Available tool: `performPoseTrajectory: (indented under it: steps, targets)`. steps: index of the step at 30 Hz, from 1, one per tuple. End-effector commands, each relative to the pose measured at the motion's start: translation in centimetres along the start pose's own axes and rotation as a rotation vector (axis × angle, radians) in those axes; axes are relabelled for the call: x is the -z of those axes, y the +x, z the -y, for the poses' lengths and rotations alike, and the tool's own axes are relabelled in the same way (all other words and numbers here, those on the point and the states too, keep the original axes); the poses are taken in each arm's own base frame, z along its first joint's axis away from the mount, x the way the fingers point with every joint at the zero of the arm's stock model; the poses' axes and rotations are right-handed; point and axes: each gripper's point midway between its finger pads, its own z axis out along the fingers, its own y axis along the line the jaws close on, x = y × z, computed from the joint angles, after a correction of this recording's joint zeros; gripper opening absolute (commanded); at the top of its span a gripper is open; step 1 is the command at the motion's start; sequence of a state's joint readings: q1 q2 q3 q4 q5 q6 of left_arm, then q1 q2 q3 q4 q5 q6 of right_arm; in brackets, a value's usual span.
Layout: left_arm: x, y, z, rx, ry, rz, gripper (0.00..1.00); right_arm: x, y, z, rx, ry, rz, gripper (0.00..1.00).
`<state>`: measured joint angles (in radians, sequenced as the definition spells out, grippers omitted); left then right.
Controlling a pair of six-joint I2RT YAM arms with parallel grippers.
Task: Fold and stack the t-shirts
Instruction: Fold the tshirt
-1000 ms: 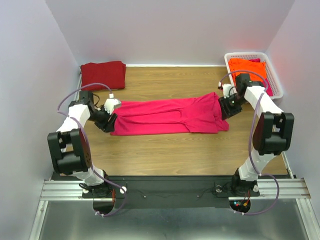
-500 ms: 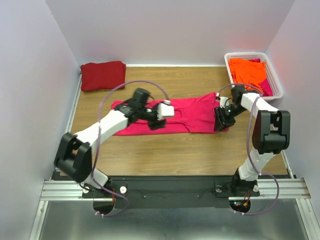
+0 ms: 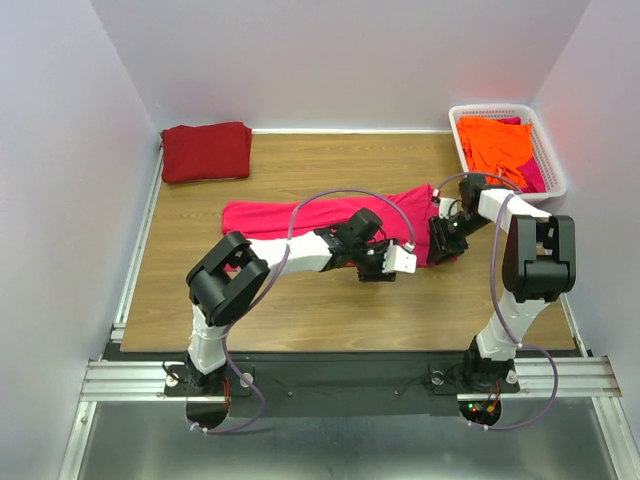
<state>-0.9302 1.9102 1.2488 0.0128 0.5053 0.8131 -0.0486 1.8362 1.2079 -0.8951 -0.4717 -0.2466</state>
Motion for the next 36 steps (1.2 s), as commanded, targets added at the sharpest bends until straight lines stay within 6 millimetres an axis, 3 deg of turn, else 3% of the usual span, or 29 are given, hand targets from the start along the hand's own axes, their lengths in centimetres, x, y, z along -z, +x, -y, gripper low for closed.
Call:
performPoseTrajectory:
  steps: [1, 7, 8, 12, 14, 17, 21, 23, 31, 32, 36]
  targets:
    - [-0.4, -2.7, -3.3, -0.057, -0.107, 0.048, 0.59, -0.1, -0.6, 0.0, -0.001, -0.007, 0.028, 0.35]
    - [-1.3, -1.4, -3.8, -0.07, -0.134, 0.014, 0.54, -0.1, -0.6, -0.4, -0.007, -0.03, 0.033, 0.18]
    - [-1.3, -1.3, -4.1, -0.072, -0.142, 0.006, 0.51, -0.1, -0.5, -0.6, -0.009, -0.038, 0.032, 0.11]
    - [-1.6, -0.4, -4.3, -0.08, -0.151, -0.025, 0.38, 0.4, -1.0, -1.0, -0.003, -0.048, 0.052, 0.01]
    - [-1.3, -0.6, -4.6, -0.084, -0.16, -0.027, 0.31, 1.1, -1.6, -1.5, 0.009, -0.056, 0.077, 0.01]
    - [0.1, -1.9, -5.5, -0.072, -0.183, 0.009, 0.12, 2.3, -3.0, -2.8, 0.029, -0.105, 0.13, 0.01]
    - [2.2, -2.7, -7.6, -0.01, -0.212, 0.053, 0.0, 4.1, -5.9, -4.0, 0.06, -0.138, 0.209, 0.01]
    - [3.2, -3.6, -8.8, 0.003, -0.223, 0.084, 0.0, 4.8, -7.3, -4.4, 0.06, -0.15, 0.237, 0.01]
    - [5.3, -0.9, -15.3, 0.127, -0.284, 0.102, 0.0, 5.1, -14.0, -3.7, 0.031, -0.174, 0.302, 0.01]
    - [5.5, -0.6, -15.9, 0.138, -0.293, 0.105, 0.0, 4.3, -14.5, -3.3, 0.011, -0.182, 0.291, 0.01]
    - [5.8, 1.3, -18.9, 0.189, -0.341, 0.1, 0.2, 3.6, -17.0, -3.0, -0.028, -0.217, 0.306, 0.01]
